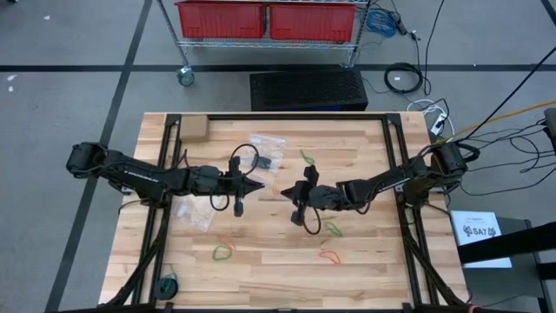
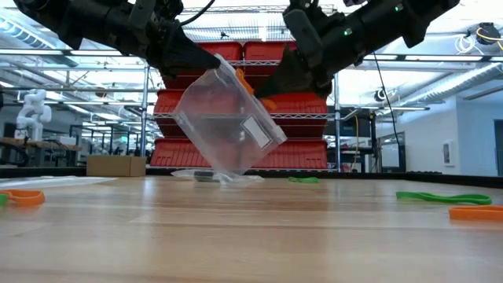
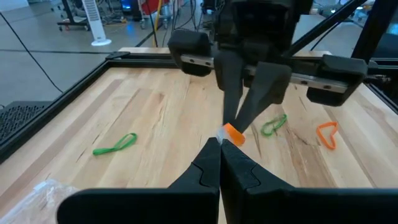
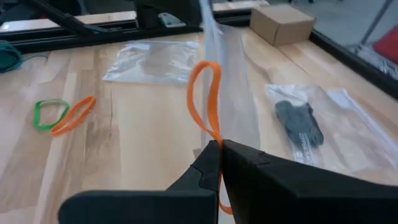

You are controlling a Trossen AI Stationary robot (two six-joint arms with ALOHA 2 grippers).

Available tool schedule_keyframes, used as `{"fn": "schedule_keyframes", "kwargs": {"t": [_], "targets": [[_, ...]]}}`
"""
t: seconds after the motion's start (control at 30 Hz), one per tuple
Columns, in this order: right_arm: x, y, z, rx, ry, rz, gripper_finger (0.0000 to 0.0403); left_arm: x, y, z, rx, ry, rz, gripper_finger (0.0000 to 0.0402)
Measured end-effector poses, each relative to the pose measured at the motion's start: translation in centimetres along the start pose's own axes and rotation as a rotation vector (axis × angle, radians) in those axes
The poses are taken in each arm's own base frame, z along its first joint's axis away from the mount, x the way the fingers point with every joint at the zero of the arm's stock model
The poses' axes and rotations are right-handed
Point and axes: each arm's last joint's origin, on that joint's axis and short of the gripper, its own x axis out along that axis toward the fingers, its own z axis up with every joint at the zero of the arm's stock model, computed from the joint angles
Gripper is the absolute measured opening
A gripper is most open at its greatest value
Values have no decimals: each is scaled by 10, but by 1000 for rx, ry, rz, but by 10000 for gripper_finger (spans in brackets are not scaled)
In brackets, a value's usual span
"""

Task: Sort rubber bands
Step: Put the orange rubber band into the right transparent zip bag

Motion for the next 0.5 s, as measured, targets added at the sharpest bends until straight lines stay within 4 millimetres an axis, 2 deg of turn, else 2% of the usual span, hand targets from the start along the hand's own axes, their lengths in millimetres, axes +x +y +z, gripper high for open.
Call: {"fn": "schedule_keyframes", "kwargs": {"t": [0.2, 0.5], "targets": [[4, -10, 3, 71, -5, -26, 0, 0, 0, 0, -1, -1, 0, 0], [7, -8, 28, 122, -51, 31, 0, 0, 0, 1, -3, -10, -1, 0]]}}
